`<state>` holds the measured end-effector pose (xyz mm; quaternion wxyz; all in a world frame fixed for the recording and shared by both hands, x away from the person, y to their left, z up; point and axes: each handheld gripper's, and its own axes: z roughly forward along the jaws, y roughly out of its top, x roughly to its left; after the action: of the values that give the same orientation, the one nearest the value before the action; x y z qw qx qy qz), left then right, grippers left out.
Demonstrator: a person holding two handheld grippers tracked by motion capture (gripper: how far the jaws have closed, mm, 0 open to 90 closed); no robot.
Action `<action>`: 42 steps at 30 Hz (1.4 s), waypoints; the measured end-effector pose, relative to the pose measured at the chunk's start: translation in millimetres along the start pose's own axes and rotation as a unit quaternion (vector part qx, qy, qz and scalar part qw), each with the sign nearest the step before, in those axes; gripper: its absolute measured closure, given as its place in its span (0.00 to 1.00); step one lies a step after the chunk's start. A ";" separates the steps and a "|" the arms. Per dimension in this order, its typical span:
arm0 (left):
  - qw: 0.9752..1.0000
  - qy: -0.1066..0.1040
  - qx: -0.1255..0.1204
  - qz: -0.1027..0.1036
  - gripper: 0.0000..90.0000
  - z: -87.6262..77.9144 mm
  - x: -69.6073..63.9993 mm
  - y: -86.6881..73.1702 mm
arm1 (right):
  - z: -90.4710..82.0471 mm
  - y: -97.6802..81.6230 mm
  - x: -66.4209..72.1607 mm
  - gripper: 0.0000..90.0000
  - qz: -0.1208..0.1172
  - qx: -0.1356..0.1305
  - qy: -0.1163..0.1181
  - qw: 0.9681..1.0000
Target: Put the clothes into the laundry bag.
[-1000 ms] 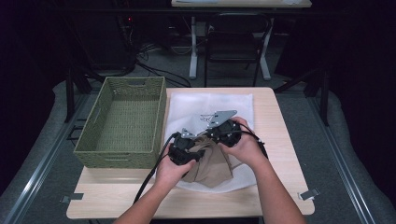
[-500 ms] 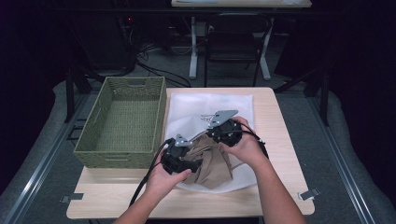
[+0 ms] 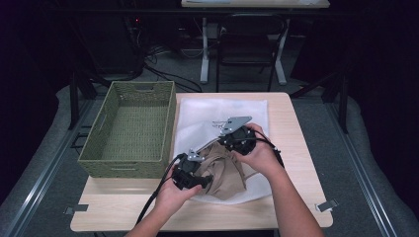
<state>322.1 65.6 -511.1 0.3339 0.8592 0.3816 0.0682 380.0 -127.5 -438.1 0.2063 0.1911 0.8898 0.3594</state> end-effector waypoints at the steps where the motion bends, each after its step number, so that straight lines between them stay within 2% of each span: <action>1: 1.000 -0.002 0.001 0.002 0.56 0.4 0.4 -0.2 | 0.0 0.1 0.0 0.98 -0.001 -0.001 0.000 1.000; 4: 1.000 -0.013 0.000 0.000 0.61 2.5 1.2 -1.2 | -0.1 0.4 0.4 0.98 -0.002 -0.001 -0.002 1.000; 14: 1.000 -0.028 -0.008 0.001 0.83 3.8 0.8 -2.3 | 0.2 0.5 1.1 0.98 0.000 0.001 -0.001 1.000; 17: 1.000 -0.030 -0.008 0.001 0.85 4.1 0.1 -2.2 | 0.2 0.8 1.3 0.98 -0.002 0.001 0.000 1.000; 27: 0.999 -0.035 -0.009 -0.002 0.87 4.2 3.6 0.3 | 0.5 1.4 2.7 0.98 -0.003 0.001 0.001 1.000; 39: 1.000 -0.023 -0.010 -0.002 0.87 6.5 10.8 13.4 | 0.2 1.5 2.7 0.98 -0.003 0.000 0.003 1.000; 42: 1.000 -0.021 -0.014 -0.010 0.87 8.2 14.0 17.1 | 0.0 1.5 2.7 0.98 -0.002 0.000 0.003 1.000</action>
<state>345.3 62.8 -508.6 0.3548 0.8515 0.3825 0.0526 378.0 -125.3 -437.6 0.2049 0.1879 0.8907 0.3596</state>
